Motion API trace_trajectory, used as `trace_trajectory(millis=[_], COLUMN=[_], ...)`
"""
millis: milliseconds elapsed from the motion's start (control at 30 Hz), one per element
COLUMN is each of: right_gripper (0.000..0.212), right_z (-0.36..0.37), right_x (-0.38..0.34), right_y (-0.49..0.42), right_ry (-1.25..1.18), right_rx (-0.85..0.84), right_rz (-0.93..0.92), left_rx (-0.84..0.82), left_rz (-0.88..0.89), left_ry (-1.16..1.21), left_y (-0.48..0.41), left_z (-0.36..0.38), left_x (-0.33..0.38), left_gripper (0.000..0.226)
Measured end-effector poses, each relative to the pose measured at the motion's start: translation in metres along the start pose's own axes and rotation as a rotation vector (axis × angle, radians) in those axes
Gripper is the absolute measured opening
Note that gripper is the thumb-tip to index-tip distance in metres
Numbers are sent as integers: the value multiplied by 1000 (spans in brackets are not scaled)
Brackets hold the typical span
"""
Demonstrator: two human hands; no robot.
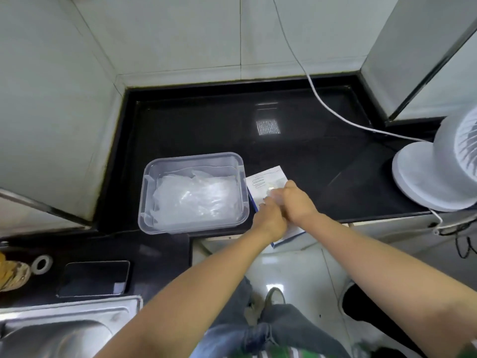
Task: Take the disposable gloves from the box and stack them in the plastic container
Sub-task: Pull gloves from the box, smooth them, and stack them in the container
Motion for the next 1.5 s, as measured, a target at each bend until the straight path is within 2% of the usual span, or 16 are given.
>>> trace_trajectory(millis=[67,167,333,433,533,600,667,700,733,867,933,1033,1200,1300,1400,1500], right_gripper=[23,24,19,14,6,15,8,3,11,10,16,14,11,17,22,31], right_z=[1,-7,-21,-34,-39,-35,-34,-38,-44,-76,-88,-89,-81,-78,-72,-66], right_x=[-1,-10,-13,-14,-13,-11,-10,-11,-13,-29,-34,-38,-35,-44,-61,-77], right_y=[1,5,3,7,6,1,-2,-2,-3,3,3,0,-3,-6,-9,-10], right_ry=[63,116,-357,-607,-751,-697,-553,-562,-611,-812,-843,-869,-939,-1018,-1055,-1102], right_rx=[-36,12,96,227,334,225,117,138,194,517,599,558,559,527,464,445], right_rz=[15,-24,-113,-134,-38,58,111,106,77,-54,-62,-65,-4,-26,-68,-99], left_rx=[27,55,74,98,106,102,92,82,78,47,21,20,67,-2,3,163], left_rz=[-49,-27,-19,-8,8,19,27,25,24,11,4,26,72,-43,-88,-31], left_ry=[17,-34,-86,-108,-147,-179,-203,-211,-217,-190,-146,-35,618,910,926,952], left_y=[-7,-11,-12,-11,-11,-10,-11,-11,-11,-14,-14,-11,-1,-2,-8,-5], left_z=[4,7,9,8,10,10,10,10,10,10,9,-3,-53,-85,-101,-117], left_x=[-11,-18,-23,-21,-20,-19,-20,-20,-20,-20,-17,-7,11,-1,-16,-25], left_gripper=[45,50,85,93,96,97,99,101,102,104,100,75,67,45,44,20])
Point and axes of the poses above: each hand's wrist, its own y-axis away from the middle knuckle, its own z-axis out of the palm, x = y × z, the point moved 6 cm from there along -y, towards the middle knuckle, and after that the axes turned 12 degrees about -z, right-handed, at the moved point
